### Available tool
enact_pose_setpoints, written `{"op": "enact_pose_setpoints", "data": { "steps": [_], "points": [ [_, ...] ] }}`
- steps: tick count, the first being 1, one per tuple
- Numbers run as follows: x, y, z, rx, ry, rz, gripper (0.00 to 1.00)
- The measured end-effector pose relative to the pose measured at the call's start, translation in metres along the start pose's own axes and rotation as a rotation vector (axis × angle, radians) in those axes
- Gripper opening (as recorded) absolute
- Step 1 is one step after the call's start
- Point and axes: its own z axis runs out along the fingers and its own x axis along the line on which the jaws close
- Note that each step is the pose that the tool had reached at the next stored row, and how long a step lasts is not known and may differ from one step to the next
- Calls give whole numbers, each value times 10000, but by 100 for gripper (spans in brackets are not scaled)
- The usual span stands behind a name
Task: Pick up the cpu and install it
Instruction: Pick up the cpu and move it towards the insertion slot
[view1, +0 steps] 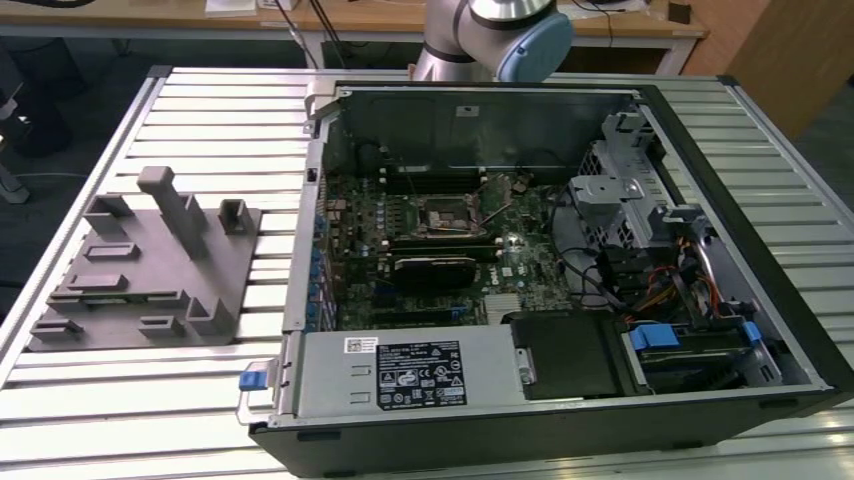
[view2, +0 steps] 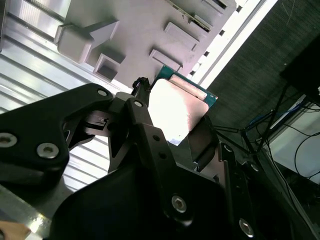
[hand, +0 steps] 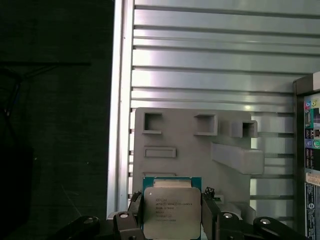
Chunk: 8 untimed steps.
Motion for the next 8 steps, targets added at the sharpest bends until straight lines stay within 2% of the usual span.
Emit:
{"op": "enact_pose_setpoints", "data": {
  "steps": [8],
  "points": [
    [-4,5,-94,0,-1,0,55]
  ]
}}
